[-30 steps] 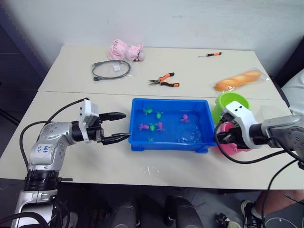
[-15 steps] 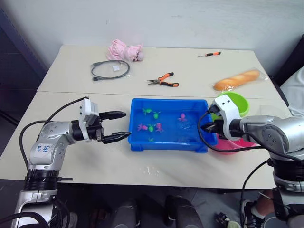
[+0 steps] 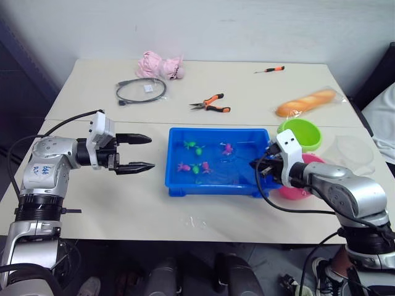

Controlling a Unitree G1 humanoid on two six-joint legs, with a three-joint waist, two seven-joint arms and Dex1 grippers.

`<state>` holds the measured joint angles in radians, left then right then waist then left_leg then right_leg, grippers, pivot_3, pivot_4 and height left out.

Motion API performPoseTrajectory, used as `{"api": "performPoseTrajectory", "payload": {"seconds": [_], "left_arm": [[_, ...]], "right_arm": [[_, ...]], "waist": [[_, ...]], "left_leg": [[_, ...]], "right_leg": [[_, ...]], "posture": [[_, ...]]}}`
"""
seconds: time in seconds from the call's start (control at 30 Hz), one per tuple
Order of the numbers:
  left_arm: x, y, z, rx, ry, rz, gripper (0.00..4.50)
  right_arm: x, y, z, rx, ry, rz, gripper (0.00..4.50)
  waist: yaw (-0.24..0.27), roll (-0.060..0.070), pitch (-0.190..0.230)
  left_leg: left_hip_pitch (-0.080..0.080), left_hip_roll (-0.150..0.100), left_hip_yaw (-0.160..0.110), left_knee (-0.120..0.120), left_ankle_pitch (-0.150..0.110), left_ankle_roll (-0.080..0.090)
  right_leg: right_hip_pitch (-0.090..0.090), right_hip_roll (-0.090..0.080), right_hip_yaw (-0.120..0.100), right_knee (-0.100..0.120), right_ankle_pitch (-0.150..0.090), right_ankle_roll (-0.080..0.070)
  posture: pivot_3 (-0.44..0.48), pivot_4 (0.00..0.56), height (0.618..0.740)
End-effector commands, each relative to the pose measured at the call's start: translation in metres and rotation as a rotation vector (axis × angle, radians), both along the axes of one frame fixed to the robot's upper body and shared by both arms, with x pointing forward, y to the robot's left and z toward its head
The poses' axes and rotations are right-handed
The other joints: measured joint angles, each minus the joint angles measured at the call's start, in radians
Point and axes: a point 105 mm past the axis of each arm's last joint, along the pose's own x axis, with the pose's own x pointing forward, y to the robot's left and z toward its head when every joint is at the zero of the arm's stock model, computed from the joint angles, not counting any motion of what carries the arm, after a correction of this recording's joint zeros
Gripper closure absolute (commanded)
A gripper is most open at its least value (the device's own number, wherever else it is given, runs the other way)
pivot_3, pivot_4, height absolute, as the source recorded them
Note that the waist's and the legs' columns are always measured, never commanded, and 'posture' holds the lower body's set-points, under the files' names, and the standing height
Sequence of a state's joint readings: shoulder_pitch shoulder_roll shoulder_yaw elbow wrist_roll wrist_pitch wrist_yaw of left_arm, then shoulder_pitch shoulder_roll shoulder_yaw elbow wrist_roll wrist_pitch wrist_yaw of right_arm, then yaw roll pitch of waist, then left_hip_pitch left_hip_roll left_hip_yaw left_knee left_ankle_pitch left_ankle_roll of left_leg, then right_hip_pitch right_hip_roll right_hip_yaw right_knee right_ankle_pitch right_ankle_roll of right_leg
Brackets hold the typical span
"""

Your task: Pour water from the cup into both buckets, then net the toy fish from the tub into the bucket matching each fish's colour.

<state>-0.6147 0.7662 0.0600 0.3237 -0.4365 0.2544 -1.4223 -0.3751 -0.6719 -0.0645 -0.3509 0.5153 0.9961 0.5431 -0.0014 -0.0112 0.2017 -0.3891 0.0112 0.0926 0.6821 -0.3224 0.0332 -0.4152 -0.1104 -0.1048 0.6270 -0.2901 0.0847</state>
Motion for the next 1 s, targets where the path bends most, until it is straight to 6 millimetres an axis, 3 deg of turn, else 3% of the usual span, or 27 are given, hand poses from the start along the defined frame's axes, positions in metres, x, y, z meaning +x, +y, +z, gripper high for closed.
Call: {"api": "performPoseTrajectory", "payload": {"seconds": [0.03,0.27,0.47,0.63,0.8,1.0], "left_arm": [[-0.011,-0.008,0.011,-0.015,-0.022,-0.070,0.04],[-0.019,-0.036,0.022,-0.104,-0.021,-0.136,0.04],[-0.024,-0.061,0.028,-0.148,-0.001,-0.215,0.04],[-0.025,-0.069,0.029,-0.163,0.016,-0.249,0.04],[-0.021,-0.074,0.025,-0.175,0.032,-0.269,0.04],[-0.015,-0.084,0.020,-0.194,0.040,-0.297,0.04]], "right_arm": [[-0.019,0.000,0.032,-0.010,-0.158,0.123,4.50],[-0.054,-0.016,0.041,-0.017,-0.235,0.150,4.50],[-0.072,-0.035,0.032,0.050,-0.195,0.066,4.50],[-0.093,-0.045,0.043,0.083,-0.246,0.032,4.50],[-0.116,-0.082,0.057,0.040,-0.334,-0.141,4.50],[-0.145,-0.126,0.054,-0.124,-0.322,-0.284,4.50]], "waist": [[0.001,0.000,0.000],[0.008,0.000,0.000],[0.012,0.000,0.000],[0.017,0.000,0.000],[0.029,0.000,0.000],[0.028,0.000,0.000]], "left_leg": [[0.000,0.000,0.000,0.000,0.000,0.000],[0.001,0.000,-0.001,0.001,-0.001,0.001],[0.002,0.000,-0.001,0.001,-0.001,0.001],[0.002,0.000,-0.001,0.001,-0.001,0.001],[0.003,0.000,-0.002,0.001,-0.001,0.001],[0.003,-0.001,-0.001,0.001,-0.001,0.002]], "right_leg": [[0.000,0.000,0.000,0.000,0.000,0.000],[0.002,-0.001,0.003,-0.001,0.000,0.001],[0.003,0.000,0.003,-0.001,0.000,0.001],[0.003,0.000,0.003,-0.001,0.000,0.001],[0.004,0.001,0.003,-0.001,0.000,0.001],[0.005,0.001,0.004,-0.001,0.001,0.002]], "posture": [[0.000,0.150,0.740],[0.000,0.150,0.740],[0.000,0.150,0.740],[0.000,0.150,0.740],[0.000,0.150,0.740],[0.000,0.150,0.740]]}}
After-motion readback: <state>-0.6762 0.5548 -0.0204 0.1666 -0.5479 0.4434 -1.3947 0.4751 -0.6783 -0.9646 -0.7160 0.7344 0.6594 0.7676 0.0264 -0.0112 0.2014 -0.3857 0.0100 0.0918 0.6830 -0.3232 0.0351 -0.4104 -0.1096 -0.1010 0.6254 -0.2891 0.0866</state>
